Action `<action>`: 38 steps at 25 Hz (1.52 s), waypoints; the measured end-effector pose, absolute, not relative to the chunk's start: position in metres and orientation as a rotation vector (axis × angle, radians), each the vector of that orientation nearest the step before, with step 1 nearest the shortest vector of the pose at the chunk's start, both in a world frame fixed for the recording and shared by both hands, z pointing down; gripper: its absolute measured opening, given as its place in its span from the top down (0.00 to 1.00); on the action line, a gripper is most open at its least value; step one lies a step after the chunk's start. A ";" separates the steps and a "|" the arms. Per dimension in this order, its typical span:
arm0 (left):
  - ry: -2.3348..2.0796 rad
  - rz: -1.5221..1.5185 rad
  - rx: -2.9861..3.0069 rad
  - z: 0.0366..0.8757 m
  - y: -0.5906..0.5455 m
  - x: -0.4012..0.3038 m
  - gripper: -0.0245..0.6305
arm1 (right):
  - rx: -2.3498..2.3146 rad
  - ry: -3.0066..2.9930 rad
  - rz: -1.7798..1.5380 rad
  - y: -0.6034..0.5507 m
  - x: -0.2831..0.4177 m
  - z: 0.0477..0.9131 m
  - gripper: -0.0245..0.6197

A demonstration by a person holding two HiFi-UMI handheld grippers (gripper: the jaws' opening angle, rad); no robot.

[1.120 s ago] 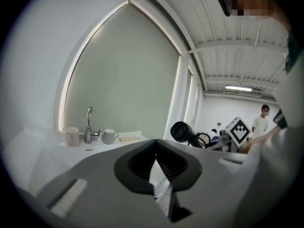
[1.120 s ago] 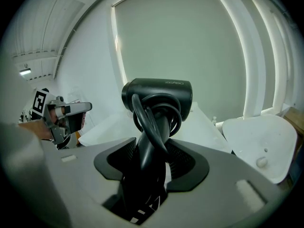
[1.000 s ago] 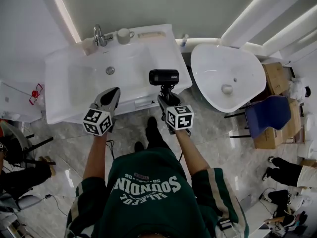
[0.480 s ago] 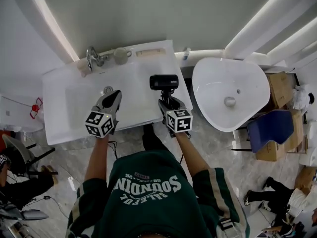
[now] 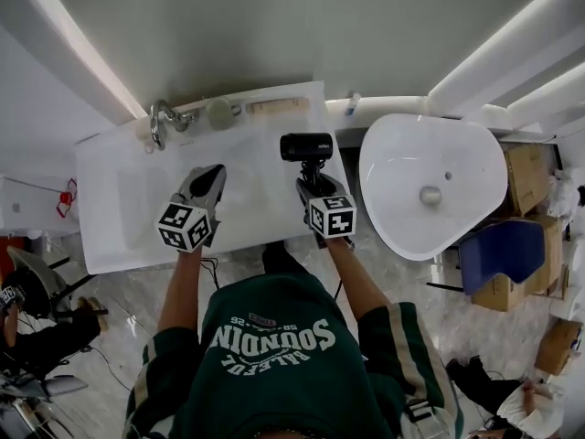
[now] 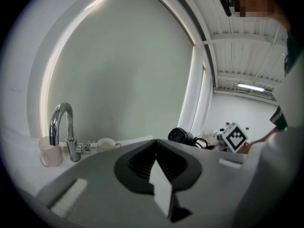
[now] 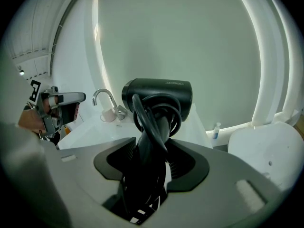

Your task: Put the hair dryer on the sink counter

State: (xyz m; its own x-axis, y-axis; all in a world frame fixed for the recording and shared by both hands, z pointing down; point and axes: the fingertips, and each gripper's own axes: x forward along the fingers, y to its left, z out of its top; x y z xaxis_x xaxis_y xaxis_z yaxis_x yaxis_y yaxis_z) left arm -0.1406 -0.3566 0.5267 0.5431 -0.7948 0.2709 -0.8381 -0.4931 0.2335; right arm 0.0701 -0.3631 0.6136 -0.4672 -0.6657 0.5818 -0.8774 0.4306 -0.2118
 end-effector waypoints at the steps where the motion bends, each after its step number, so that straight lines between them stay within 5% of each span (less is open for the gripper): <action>1: -1.352 0.185 2.442 0.527 -0.360 -0.141 0.89 | 1.304 -2.269 0.701 -0.366 0.071 0.618 0.65; 38: -1.522 0.238 2.185 0.576 -0.398 -0.196 0.89 | 1.146 -1.966 0.755 -0.473 0.075 0.764 0.65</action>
State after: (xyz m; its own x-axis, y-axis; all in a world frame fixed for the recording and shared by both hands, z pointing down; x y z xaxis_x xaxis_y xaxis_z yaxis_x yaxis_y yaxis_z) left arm -0.1962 -0.3984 0.5758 0.3714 -0.8405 0.3946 -0.9208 -0.2790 0.2724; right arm 0.0752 -0.4729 0.7638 -0.3393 -0.4666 0.8168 -0.8935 0.4313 -0.1247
